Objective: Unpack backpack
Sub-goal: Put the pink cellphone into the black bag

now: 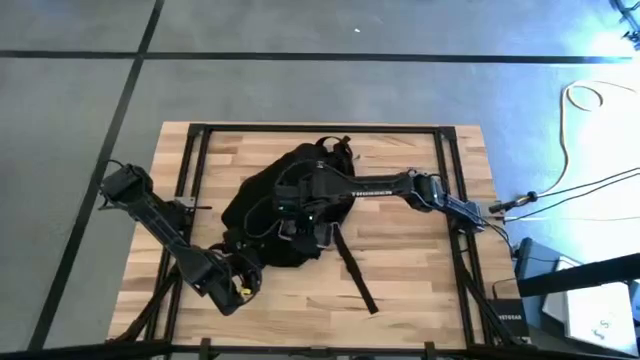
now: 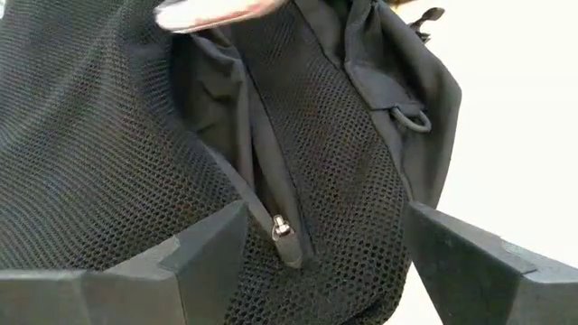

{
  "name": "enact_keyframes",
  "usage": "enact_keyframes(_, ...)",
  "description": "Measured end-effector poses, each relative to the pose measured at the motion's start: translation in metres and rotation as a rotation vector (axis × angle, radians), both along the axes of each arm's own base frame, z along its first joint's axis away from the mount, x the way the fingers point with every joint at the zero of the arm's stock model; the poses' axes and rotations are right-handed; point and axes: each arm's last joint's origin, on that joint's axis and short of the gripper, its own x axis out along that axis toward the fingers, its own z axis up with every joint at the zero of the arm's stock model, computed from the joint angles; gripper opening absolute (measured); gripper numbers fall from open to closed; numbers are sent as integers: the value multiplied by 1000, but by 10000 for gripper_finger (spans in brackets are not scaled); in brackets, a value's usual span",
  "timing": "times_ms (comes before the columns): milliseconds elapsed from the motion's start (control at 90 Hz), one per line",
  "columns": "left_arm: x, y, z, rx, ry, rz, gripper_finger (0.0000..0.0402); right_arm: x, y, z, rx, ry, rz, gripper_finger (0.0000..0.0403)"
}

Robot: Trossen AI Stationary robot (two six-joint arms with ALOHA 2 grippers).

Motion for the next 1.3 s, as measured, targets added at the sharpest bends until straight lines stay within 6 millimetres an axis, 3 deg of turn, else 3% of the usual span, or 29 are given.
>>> enact_keyframes(400,1,0,0,5,0,-2,280,11,-2,-48,16,118,13,340)
enact_keyframes(700,1,0,0,3,-5,2,280,22,-13,-40,-60,18,-91,340)
enact_keyframes(1011,2,-2,1,-19,-25,-1,280,21,-62,-52,-80,81,-256,340)
enact_keyframes(1300,2,-2,1,-5,-19,-12,280,17,-56,-56,-75,122,-146,340)
